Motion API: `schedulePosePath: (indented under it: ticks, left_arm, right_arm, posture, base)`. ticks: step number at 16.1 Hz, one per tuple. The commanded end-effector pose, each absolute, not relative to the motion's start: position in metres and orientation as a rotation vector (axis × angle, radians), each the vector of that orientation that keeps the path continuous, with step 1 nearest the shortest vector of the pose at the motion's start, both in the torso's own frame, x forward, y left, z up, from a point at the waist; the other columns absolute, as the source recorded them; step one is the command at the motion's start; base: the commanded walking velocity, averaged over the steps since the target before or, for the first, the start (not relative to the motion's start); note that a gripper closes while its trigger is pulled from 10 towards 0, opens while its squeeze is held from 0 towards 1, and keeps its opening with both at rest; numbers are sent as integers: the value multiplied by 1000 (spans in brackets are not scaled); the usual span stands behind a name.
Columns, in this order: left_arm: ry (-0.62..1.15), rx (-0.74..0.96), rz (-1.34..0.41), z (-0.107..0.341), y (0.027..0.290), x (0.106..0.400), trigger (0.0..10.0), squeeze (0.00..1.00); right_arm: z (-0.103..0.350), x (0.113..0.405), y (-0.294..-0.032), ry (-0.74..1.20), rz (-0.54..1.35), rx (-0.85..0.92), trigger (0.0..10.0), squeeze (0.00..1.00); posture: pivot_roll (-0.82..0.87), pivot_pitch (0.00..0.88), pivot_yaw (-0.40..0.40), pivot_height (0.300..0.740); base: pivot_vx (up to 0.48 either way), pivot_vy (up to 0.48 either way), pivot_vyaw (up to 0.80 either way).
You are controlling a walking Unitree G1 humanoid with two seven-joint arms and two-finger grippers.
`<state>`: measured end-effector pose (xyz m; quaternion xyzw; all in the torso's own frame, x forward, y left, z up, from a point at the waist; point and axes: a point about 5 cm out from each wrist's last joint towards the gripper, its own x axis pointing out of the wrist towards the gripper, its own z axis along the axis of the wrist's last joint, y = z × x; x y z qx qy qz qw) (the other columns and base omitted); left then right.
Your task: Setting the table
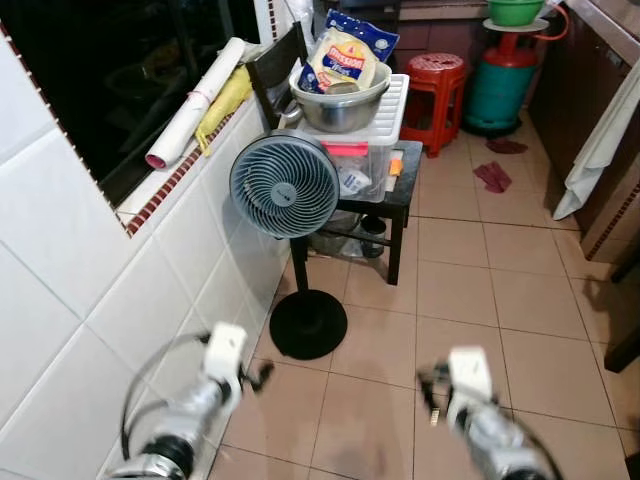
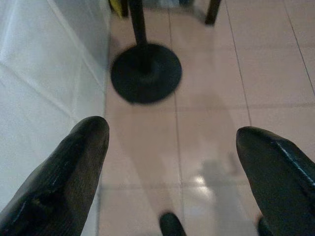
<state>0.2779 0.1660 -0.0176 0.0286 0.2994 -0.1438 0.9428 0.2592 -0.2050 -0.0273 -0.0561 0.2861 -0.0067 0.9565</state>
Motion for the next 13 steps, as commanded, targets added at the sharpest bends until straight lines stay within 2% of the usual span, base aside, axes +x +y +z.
schedulePosePath:
  ticks: [1, 4, 7, 9, 11, 13]
  left_arm:
    - [585, 37, -316, -13, 174, 279, 10000, 0]
    - [381, -9, -311, 20, 177, 289, 10000, 0]
    - [192, -42, -249, 49, 160, 282, 10000, 0]
    - [192, -14, -162, 40, 162, 261, 10000, 0]
    - [204, -8, -101, 42, 171, 258, 10000, 0]
    - [187, 0, -115, 47, 172, 256, 10000, 0]
  right_arm:
    - [-12, 274, -203, 486, 9, -99, 10000, 0]
    - [10, 284, -201, 347, 52, -47, 10000, 0]
    - [31, 277, -196, 245, 89, 11, 10000, 0]
    - [41, 269, -196, 222, 93, 13, 10000, 0]
    - [45, 263, -199, 210, 48, 17, 10000, 0]
    - [45, 256, -196, 222, 46, 16, 10000, 0]
  posture:
    - [-92, 0, 73, 740]
    - [-81, 0, 63, 740]
    - [-63, 0, 49, 740]
    - [-50, 0, 25, 740]
    - [-33, 0, 4, 740]
    - [-32, 0, 3, 740]
  base:
    - [0, 0, 0]
    - [0, 0, 0]
    - [0, 0, 0]
    - [0, 0, 0]
    - [0, 0, 0]
    - [0, 0, 0]
